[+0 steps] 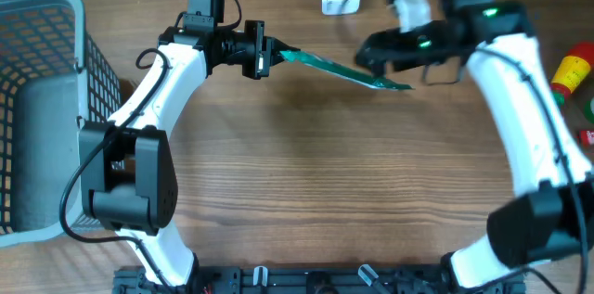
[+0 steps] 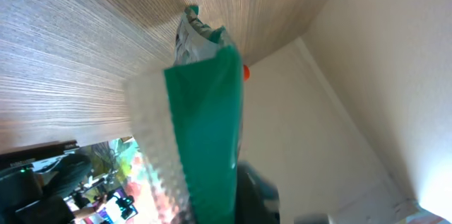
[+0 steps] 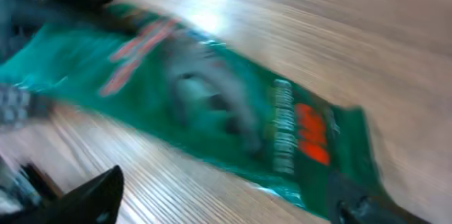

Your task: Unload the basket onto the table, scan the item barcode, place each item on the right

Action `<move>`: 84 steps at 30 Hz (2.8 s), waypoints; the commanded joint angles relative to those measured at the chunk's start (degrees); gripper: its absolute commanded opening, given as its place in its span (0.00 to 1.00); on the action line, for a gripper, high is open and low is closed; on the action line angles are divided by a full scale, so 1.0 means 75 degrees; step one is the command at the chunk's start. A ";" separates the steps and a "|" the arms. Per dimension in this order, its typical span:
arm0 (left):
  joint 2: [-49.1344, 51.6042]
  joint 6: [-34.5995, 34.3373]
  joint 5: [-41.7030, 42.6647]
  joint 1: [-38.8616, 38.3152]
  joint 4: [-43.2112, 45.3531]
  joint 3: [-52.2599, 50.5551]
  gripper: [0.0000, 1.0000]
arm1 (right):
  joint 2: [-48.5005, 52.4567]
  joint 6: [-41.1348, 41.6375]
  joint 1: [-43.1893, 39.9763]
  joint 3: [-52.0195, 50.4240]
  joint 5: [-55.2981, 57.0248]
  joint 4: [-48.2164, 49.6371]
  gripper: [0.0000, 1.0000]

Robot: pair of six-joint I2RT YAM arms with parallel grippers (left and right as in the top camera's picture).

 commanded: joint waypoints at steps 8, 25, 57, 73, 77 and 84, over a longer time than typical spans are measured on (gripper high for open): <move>0.0055 -0.0557 0.1040 0.0533 0.0000 0.0006 0.04 | -0.0169 -0.0822 0.1556 -0.0857 0.2830 0.0857 0.83; 0.0055 -0.0498 0.1848 0.0799 0.0003 0.0006 0.04 | 0.0140 -0.1422 0.1553 -0.1282 0.2795 0.2017 0.84; -0.1684 0.3687 -0.6493 -0.0490 -0.2384 0.0006 0.96 | -0.0414 -0.0851 -0.0070 -0.1279 -0.0420 -0.0286 0.04; -0.4511 0.3593 -1.2692 -0.2340 -0.2611 0.0006 1.00 | -0.0437 -0.3249 -0.0070 -0.1279 -0.2873 -0.3264 0.04; -0.4908 0.3596 -1.3321 -0.2340 -0.2664 0.0006 1.00 | -0.0437 -0.3314 -0.0070 -0.1279 -0.2908 -0.3270 0.04; -0.5316 0.3602 -1.3624 -0.2340 -0.2731 0.0006 1.00 | -0.0437 -0.3882 -0.0070 -0.1279 -0.3171 -0.3308 0.04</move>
